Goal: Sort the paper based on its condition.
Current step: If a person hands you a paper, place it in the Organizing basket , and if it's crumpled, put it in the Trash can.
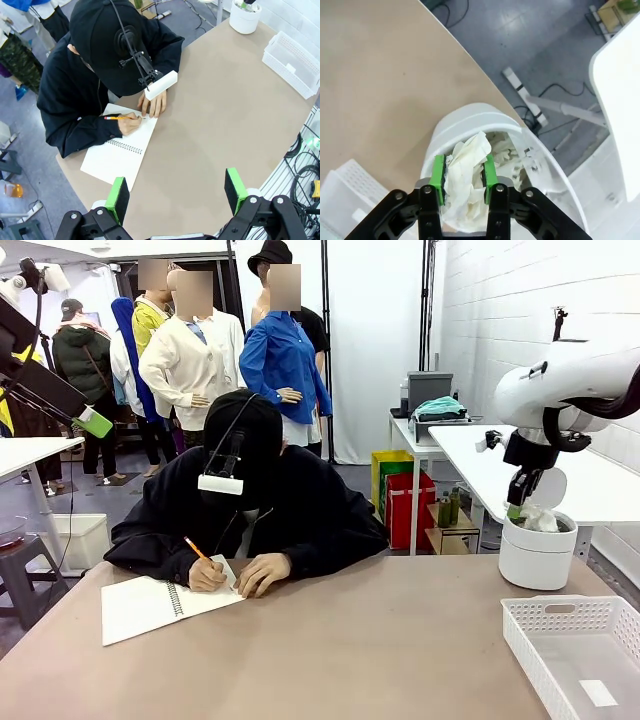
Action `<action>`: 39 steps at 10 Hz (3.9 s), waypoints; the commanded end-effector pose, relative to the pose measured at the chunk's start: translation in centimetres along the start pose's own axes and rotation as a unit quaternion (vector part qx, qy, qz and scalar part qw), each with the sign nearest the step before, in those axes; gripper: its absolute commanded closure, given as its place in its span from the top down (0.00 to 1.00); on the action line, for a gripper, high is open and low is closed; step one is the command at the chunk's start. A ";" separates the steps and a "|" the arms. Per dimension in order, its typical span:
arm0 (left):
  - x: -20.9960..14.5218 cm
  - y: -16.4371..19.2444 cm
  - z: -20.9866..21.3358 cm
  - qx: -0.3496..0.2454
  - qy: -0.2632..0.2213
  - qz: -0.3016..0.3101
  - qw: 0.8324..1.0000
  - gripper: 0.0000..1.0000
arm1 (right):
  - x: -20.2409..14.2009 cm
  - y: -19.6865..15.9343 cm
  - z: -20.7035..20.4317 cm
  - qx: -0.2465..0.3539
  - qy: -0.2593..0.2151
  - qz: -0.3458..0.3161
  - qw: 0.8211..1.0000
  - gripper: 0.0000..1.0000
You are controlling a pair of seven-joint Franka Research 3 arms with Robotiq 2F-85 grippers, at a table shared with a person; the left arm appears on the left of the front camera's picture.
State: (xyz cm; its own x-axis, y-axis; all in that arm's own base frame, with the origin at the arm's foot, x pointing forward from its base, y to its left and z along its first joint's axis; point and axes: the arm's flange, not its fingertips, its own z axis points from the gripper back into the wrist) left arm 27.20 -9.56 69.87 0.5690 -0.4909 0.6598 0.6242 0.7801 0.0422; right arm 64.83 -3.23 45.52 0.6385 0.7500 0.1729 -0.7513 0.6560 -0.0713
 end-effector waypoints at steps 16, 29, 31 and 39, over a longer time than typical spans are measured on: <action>0.0 0.0 0.1 0.002 0.000 0.001 1.000 1.00 | 1.4 5.6 -5.4 -0.106 0.116 0.058 0.986 0.36; 0.0 0.0 0.1 0.002 0.000 0.001 1.000 1.00 | 1.3 4.8 -0.8 -0.107 0.090 0.023 0.990 1.00; 0.0 0.0 0.1 0.002 0.000 0.001 1.000 1.00 | 1.8 4.3 1.4 -0.068 0.067 -0.014 0.995 1.00; 0.0 0.0 0.1 0.002 0.000 0.001 1.000 1.00 | 1.5 8.2 5.6 -0.013 0.033 -0.012 0.999 1.00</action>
State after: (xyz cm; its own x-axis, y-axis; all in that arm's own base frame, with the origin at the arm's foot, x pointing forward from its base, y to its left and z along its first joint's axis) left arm 27.20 -9.56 69.87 0.5690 -0.4909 0.6597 0.6242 0.7801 0.0421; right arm 60.20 2.87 50.08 0.6927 0.7164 0.0835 -0.7083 0.6976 -0.1085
